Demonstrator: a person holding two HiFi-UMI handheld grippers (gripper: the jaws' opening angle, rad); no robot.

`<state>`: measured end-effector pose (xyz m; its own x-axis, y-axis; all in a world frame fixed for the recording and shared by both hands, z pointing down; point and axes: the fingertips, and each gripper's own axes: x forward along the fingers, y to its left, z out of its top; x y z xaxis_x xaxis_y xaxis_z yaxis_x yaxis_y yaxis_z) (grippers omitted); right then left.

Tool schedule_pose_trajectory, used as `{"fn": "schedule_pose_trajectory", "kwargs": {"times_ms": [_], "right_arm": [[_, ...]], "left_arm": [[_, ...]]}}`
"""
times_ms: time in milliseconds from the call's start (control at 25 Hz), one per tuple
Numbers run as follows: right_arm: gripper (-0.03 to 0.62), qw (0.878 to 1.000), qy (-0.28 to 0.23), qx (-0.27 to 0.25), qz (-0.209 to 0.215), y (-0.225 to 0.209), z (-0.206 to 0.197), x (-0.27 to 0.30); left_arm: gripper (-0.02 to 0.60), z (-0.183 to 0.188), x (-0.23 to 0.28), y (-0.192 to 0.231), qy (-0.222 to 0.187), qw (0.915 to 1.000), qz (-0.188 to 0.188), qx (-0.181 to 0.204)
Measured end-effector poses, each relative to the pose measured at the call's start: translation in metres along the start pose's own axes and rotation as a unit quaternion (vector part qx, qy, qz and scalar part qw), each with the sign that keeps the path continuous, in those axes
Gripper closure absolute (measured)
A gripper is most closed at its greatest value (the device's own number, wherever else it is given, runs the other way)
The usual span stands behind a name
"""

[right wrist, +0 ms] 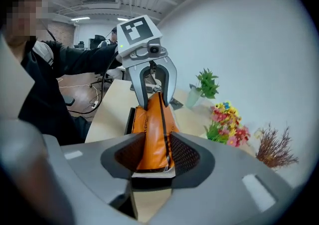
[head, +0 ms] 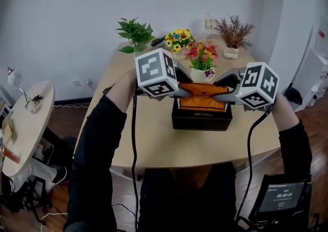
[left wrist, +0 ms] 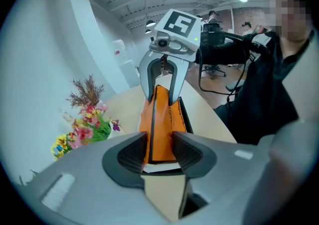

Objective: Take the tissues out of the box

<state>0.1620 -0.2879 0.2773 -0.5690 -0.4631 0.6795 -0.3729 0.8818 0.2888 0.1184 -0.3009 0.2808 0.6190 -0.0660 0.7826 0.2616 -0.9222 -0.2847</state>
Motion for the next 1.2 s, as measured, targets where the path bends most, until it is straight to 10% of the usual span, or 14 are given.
{"fn": "schedule_pose_trajectory", "kwargs": {"times_ms": [280, 520, 1000, 1200], "right_arm": [[0.437, 0.993, -0.078, -0.08, -0.03, 0.036, 0.093, -0.033], [0.437, 0.989, -0.095, -0.105, 0.048, 0.083, 0.159, 0.028], [0.43, 0.973, 0.075, -0.055, 0.211, 0.144, 0.126, 0.171], [0.39, 0.982, 0.063, -0.094, 0.15, 0.122, 0.123, 0.181]], "left_arm": [[0.439, 0.013, -0.102, -0.035, 0.039, 0.9958, 0.069, 0.046], [0.439, -0.06, -0.158, -0.079, 0.085, 0.9922, 0.089, -0.023], [0.436, -0.202, -0.096, -0.132, 0.052, 0.9766, -0.069, -0.197], [0.414, -0.209, -0.093, -0.107, 0.031, 0.9847, 0.006, -0.171]]}}
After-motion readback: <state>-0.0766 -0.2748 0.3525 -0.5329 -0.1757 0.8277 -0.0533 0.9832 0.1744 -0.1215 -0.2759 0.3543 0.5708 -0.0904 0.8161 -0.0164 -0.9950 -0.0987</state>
